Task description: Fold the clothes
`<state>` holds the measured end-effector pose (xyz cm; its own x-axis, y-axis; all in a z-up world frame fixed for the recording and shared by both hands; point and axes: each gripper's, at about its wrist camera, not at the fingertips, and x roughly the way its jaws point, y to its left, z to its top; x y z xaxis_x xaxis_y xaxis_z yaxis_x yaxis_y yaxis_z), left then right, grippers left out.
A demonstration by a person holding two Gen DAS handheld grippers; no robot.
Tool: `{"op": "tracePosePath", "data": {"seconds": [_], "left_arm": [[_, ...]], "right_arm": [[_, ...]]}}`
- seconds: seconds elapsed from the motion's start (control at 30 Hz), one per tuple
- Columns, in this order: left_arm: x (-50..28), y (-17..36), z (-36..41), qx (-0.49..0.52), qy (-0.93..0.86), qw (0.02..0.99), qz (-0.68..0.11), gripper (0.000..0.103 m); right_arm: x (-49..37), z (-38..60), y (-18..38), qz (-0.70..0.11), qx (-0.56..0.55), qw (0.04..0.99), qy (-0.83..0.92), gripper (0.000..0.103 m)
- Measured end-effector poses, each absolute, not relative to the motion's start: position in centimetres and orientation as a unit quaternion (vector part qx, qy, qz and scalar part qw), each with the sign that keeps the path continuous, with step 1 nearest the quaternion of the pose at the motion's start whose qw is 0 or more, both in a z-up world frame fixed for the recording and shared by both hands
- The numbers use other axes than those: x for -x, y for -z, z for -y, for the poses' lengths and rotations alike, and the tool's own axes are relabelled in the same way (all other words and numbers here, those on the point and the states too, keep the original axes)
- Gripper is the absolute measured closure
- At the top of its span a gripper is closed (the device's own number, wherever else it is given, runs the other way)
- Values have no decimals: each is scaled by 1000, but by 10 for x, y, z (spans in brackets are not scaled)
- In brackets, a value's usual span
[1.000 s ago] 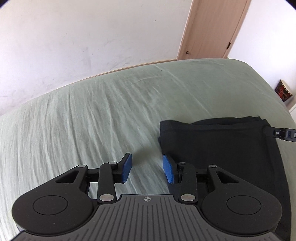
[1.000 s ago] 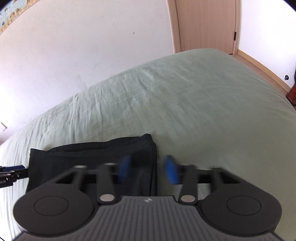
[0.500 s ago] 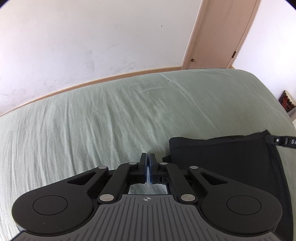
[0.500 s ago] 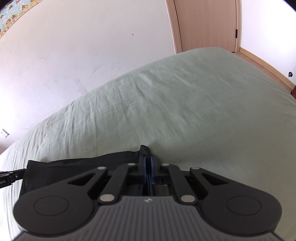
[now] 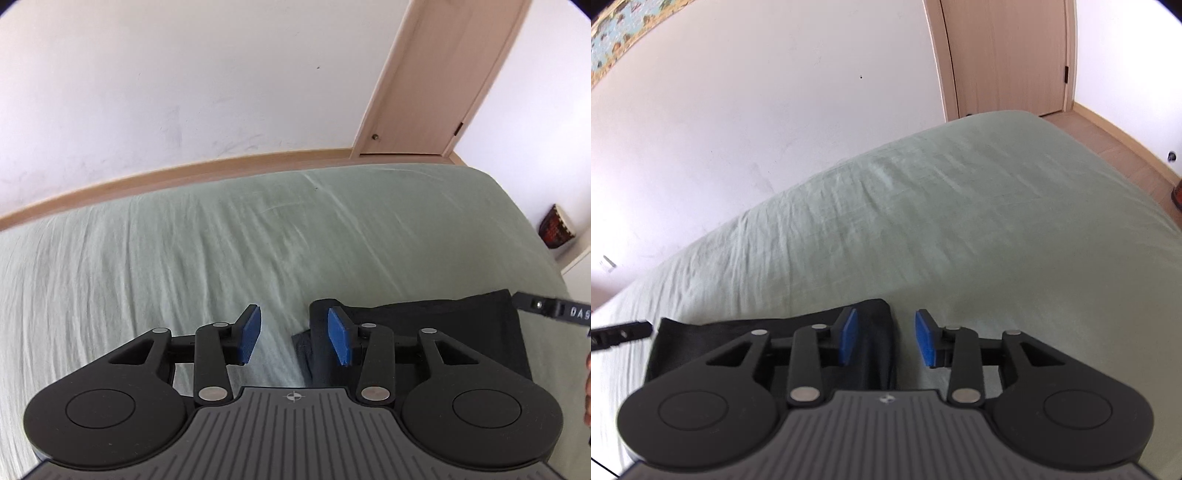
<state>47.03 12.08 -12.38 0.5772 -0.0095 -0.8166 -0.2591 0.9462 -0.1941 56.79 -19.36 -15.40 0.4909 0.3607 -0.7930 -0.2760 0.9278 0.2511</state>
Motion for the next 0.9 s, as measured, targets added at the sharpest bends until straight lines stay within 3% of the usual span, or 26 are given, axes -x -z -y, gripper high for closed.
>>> {"op": "tracePosePath", "data": {"seconds": [0.17, 0.23, 0.27, 0.3, 0.5, 0.57, 0.63, 0.77, 0.83, 0.9], "left_arm": [[-472, 140, -117, 155, -63, 866, -471, 65], [-473, 142, -114, 155, -61, 869, -466, 68], [-474, 143, -112, 153, -60, 871, -463, 89], [-475, 145, -109, 145, -61, 872, -464, 99], [-482, 158, -112, 113, -103, 872, -465, 102], [-482, 160, -122, 125, -102, 870, -465, 101], [-477, 155, -127, 138, -100, 867, -468, 99], [-452, 133, -135, 174, -74, 858, -477, 82], [-436, 123, -135, 185, -58, 852, -485, 75], [-414, 114, -126, 186, -30, 849, -494, 74]], "right_arm": [[-572, 190, 162, -480, -45, 857, -182, 67], [-573, 187, 169, -489, -41, 851, -185, 93], [-573, 186, 171, -491, -39, 850, -186, 96], [-573, 185, 173, -491, -35, 850, -186, 98], [-580, 183, 181, -489, -46, 854, -174, 99], [-578, 183, 181, -490, -50, 852, -177, 97], [-574, 186, 171, -487, -52, 855, -170, 78], [-547, 208, 136, -468, -50, 863, -185, 72], [-526, 223, 122, -465, -55, 864, -188, 60], [-497, 241, 110, -465, -64, 862, -193, 54]]}}
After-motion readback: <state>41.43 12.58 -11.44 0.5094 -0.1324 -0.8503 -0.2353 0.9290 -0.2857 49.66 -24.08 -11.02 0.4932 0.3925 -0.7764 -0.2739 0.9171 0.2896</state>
